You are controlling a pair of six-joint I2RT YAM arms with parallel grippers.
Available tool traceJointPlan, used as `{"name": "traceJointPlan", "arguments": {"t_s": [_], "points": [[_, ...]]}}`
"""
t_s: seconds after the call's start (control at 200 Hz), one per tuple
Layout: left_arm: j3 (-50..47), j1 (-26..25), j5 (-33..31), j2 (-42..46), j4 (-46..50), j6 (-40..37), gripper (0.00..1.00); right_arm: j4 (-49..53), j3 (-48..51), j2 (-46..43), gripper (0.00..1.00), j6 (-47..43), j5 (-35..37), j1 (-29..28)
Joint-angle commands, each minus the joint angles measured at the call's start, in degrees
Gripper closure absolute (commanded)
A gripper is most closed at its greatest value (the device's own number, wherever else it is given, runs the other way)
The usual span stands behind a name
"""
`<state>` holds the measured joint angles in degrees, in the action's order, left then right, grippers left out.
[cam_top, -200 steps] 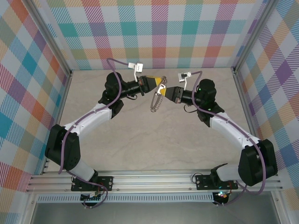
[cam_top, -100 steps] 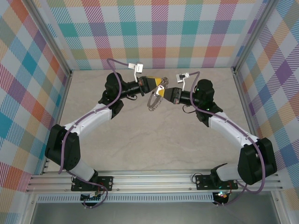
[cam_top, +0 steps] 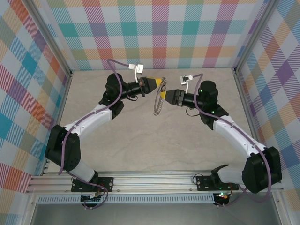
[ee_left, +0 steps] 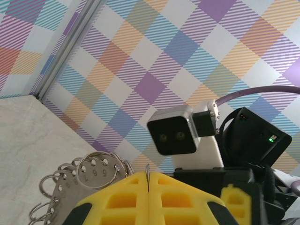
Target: Put the keys on the keyring
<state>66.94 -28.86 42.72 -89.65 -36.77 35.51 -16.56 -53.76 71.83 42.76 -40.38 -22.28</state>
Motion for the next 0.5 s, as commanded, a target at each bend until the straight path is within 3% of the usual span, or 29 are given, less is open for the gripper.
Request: {"name": "traceJointPlan", "arguments": {"t_s": [0.0,0.5], "points": [[0.3,-0.49,-1.01,1.73,-1.6,-1.61,1.0,3.12,0.91,-2.37,0.26,-2.01,1.09,2.03],[-0.13,-0.49,-1.5,2.24,0.31,-3.23,1.0,10.38,0.07,-5.68,0.02,-4.43,3.8,5.49]]}}
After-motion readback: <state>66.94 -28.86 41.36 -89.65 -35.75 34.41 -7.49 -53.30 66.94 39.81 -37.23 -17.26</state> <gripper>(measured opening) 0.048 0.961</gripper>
